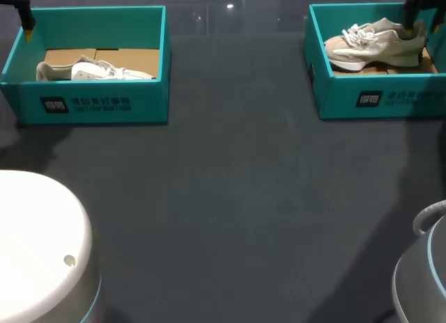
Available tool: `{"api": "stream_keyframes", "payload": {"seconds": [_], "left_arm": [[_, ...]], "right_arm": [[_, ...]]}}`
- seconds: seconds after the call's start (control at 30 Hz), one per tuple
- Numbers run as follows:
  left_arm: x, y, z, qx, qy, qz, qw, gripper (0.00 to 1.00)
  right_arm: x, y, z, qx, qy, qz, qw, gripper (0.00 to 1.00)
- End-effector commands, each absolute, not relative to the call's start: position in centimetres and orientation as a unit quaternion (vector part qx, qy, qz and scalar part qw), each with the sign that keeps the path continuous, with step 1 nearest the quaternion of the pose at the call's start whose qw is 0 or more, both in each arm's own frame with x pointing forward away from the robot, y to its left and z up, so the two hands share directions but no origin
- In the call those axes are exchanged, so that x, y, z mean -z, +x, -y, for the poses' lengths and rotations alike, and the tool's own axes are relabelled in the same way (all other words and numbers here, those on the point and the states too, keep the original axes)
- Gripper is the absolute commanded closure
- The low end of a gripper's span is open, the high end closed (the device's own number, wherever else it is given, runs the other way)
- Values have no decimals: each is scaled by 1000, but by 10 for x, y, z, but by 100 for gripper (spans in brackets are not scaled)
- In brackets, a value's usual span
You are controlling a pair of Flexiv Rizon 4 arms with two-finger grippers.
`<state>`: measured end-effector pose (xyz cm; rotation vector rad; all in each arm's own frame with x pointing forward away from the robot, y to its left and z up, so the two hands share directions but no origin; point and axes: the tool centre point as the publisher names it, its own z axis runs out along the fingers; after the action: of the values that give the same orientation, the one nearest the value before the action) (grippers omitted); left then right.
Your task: Take the shoe out of the shoebox, open the shoe tongue, remove and reinsert the insole, then place the shoe into the shoebox
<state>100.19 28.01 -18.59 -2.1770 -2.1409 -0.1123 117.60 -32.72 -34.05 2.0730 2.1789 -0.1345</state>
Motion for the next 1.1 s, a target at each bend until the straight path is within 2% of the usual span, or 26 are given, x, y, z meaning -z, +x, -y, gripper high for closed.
{"api": "stream_keyframes", "payload": {"seconds": [0.03, 0.07, 0.1, 0.2, 0.47, 0.57, 0.77, 0.9, 1.1], "left_arm": [[186, 1001, -280, 38, -712, 700, 43, 0], [186, 1001, -280, 38, -712, 700, 43, 0], [186, 1001, -280, 38, -712, 700, 43, 0], [186, 1001, -280, 38, -712, 700, 43, 0], [186, 1001, -280, 38, -712, 700, 43, 0], [186, 1001, -280, 38, -712, 700, 43, 0], [186, 1001, -280, 38, -712, 700, 43, 0], [186, 1001, -280, 38, -712, 700, 43, 0], [186, 1001, -280, 38, -712, 700, 43, 0]], "right_arm": [[352, 1189, 329, 57, 689, -721, 51, 38], [354, 1189, 329, 57, 690, -720, 48, 40], [355, 1189, 329, 57, 690, -720, 47, 45], [359, 1189, 329, 57, 693, -717, 43, 47], [365, 1185, 331, 58, 706, -704, 38, 46], [362, 1184, 328, 60, 708, -702, 43, 50], [355, 1184, 330, 61, 711, -699, 53, 50], [354, 1185, 334, 65, 713, -695, 60, 39], [357, 1186, 343, 67, 716, -692, 59, 34]]}}
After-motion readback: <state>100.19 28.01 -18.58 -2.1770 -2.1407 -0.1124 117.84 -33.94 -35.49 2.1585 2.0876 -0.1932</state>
